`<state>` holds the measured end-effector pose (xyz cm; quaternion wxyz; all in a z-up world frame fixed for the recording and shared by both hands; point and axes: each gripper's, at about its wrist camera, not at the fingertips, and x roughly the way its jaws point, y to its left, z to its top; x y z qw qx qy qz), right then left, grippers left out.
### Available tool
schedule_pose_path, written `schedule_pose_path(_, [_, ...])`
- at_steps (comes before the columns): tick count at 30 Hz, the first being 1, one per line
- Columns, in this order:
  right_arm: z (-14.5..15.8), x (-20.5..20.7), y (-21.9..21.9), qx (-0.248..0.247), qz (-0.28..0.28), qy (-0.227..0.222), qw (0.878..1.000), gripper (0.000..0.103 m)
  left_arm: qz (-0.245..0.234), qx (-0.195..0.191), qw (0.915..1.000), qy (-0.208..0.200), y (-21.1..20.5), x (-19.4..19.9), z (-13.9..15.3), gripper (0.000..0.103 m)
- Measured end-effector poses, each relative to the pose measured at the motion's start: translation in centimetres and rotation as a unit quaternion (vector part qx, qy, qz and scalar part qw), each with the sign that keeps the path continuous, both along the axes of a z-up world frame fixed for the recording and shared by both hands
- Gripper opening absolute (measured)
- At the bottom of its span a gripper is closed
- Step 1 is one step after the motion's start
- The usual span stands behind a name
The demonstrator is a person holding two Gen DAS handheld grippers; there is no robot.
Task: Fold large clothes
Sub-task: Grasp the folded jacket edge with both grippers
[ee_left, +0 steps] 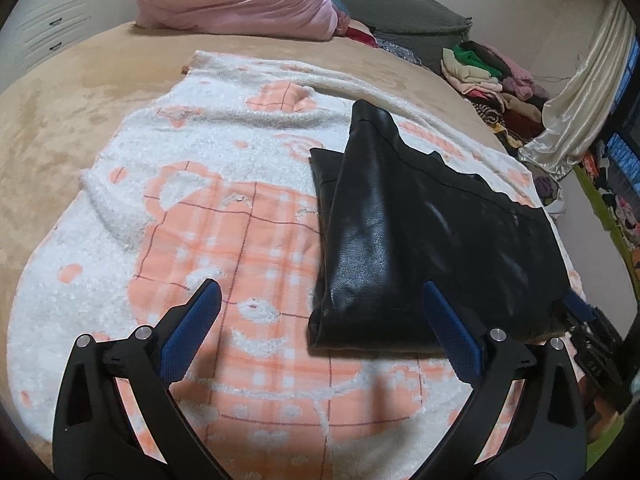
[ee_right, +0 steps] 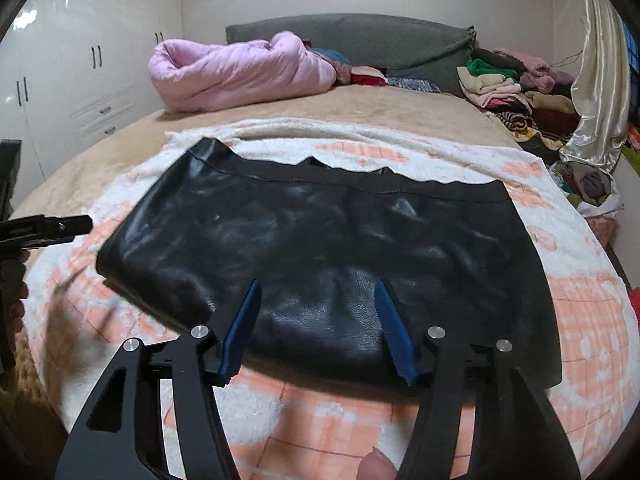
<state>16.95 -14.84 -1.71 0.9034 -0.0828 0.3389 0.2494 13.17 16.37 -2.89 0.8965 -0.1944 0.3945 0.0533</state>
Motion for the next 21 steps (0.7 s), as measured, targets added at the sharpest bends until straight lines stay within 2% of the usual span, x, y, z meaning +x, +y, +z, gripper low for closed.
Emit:
schedule_pose_path(2, [-0.7,0.5,0.6,-0.009,-0.002,0.013,1.0,0.054,0.002,-0.01,1.0,-0.002,0.2,0.6,-0.4,0.093])
schedule_pose_path(4, [-2.0,1.2,1.2,-0.024,-0.007,0.041,0.999,0.047,0.001,-0.022,0.9997,0.005,0.3,1.5,-0.9,0.093])
schedule_pose_path(6, [-3.6,1.8,1.5,-0.031,-0.014,0.073,0.997,0.046,-0.01,-0.039,0.9991,0.01,0.2,3.0,-1.4,0.093])
schedule_pose_path(9, [-4.9,2.3,1.3,-0.018,-0.02,0.094,0.995,0.046,-0.03,-0.04,0.9984,0.026,-0.5,5.7,-2.1,0.093])
schedule_pose_path(11, [-5.1,2.4,1.2,-0.014,-0.019,0.096,0.995,0.046,-0.037,-0.031,0.998,0.042,-0.8,7.7,-2.6,0.093])
schedule_pose_path(18, [-5.3,2.3,1.2,-0.014,-0.019,0.096,0.995,0.047,-0.04,-0.052,0.9955,0.069,0.2,12.0,-4.1,0.093])
schedule_pose_path(19, [-5.2,2.4,1.1,-0.012,-0.019,0.099,0.995,0.047,-0.044,-0.06,0.9947,0.071,0.3,12.2,-4.5,0.092])
schedule_pose_path(21, [-4.4,2.6,1.0,-0.008,-0.021,0.104,0.994,0.046,-0.054,-0.07,0.9938,0.068,0.3,12.3,-4.9,0.08])
